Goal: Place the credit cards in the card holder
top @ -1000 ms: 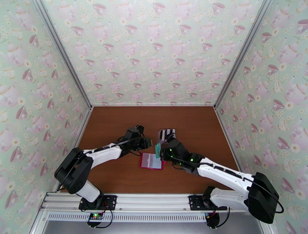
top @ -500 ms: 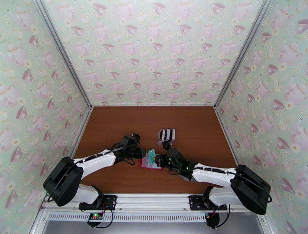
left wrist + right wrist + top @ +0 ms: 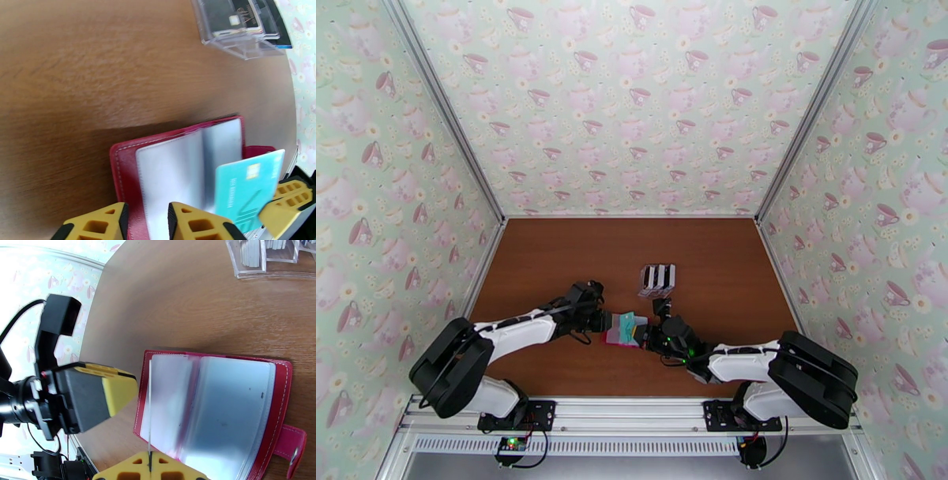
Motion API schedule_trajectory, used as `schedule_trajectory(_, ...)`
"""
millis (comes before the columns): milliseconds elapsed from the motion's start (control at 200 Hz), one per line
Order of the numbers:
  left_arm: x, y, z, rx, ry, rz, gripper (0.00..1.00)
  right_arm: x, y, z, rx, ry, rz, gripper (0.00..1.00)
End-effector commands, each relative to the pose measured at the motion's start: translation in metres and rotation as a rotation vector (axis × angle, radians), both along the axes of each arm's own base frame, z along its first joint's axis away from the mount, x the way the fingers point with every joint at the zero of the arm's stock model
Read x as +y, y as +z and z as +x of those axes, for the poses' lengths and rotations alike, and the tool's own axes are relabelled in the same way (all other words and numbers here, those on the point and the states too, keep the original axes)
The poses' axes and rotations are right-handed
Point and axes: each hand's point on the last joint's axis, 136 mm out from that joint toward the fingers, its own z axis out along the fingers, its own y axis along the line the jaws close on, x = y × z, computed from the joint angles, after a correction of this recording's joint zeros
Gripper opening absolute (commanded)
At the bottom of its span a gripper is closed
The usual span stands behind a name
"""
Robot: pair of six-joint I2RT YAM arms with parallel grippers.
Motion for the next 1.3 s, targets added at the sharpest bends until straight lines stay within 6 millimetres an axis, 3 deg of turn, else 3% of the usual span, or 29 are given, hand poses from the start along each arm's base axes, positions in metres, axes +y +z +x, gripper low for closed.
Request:
schedule_trajectory(0,0.004,-0.01,-0.001,-0.003,-0.014,0.041,0.31,-0.004,0.003,0.001,-0.01,-0.03,0.014,0.0)
schedule_trajectory(756,0.015,-0.032,-0.019,0.044,0.001,0.096,0.24,-0.02,-0.018,0.003,0.039,-0.094,0.005,0.0)
schedule_trajectory(1297,0.016,-0.044,-0.036,0.072,0.008,0.099,0.21,-0.004,-0.032,0.004,0.086,-0.051,0.066,0.0)
